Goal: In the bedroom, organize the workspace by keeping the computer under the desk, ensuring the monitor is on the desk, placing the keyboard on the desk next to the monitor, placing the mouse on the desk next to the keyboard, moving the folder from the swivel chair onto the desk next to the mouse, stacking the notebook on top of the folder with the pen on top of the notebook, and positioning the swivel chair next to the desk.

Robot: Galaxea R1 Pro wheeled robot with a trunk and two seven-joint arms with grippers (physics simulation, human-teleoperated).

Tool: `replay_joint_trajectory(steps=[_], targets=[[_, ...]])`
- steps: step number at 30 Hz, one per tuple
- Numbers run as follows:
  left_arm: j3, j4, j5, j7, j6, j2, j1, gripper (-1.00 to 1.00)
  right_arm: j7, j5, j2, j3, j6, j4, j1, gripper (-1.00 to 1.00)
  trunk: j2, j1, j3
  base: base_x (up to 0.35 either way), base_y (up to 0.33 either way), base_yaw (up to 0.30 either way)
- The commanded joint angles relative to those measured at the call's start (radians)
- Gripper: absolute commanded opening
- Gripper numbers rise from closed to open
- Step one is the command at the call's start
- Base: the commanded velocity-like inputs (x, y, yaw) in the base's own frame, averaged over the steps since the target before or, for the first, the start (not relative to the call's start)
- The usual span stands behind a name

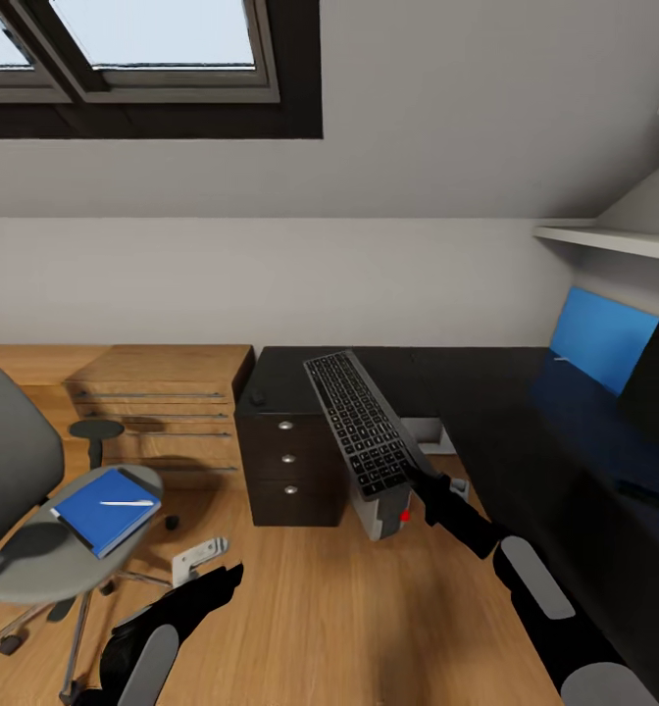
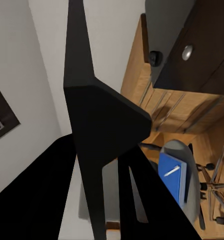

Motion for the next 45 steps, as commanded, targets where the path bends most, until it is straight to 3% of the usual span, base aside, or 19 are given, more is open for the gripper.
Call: replay_joint_trajectory(steps=[1,16,19,27,30,31,45], targets=[[-0.001,-0.001,0.010,0.010,0.002,0.000,-0.001,1.00,0.002,-0.007,-0.001,0.002,0.002,0.000,-0.001,-1.00,-0.001,-0.001,-0.001,-0.294,-0.183,0.000],[0.000,-0.002,0.012,0.010,0.002,0.001,-0.001,1.00,0.008,-0.010,-0.002,0.001,0.004,0.006,0.000,-1.00,-0.001,-0.001,-0.001,-0.293,-0.179,0.000],[0.001,-0.002,0.012,0.010,0.002,0.001,-0.001,1.00,0.008,-0.041,-0.002,0.001,0.004,0.024,0.001,-1.00,-0.001,-0.001,-0.001,-0.295,-0.166,0.000],[0.001,-0.002,0.012,0.010,0.001,0.001,-0.001,1.00,0.009,-0.050,-0.002,0.001,0.004,0.027,0.018,-1.00,-0.001,-0.001,-0.001,-0.295,-0.165,0.000],[0.001,-0.002,0.012,0.010,0.001,0.001,-0.001,1.00,0.031,-0.049,-0.002,0.001,0.004,0.027,0.020,-1.00,-0.001,-0.001,-0.001,-0.295,-0.164,0.000],[0.001,-0.002,0.012,0.010,0.002,0.001,-0.001,1.00,0.073,-0.047,-0.003,0.001,0.004,0.028,0.022,-1.00,-0.001,-0.001,-0.001,-0.295,-0.164,0.000],[0.001,-0.002,0.010,0.010,0.001,0.001,-0.001,1.00,0.086,-0.047,-0.002,-0.007,0.000,0.055,0.025,-1.00,-0.001,-0.001,-0.001,-0.264,-0.192,0.000]])
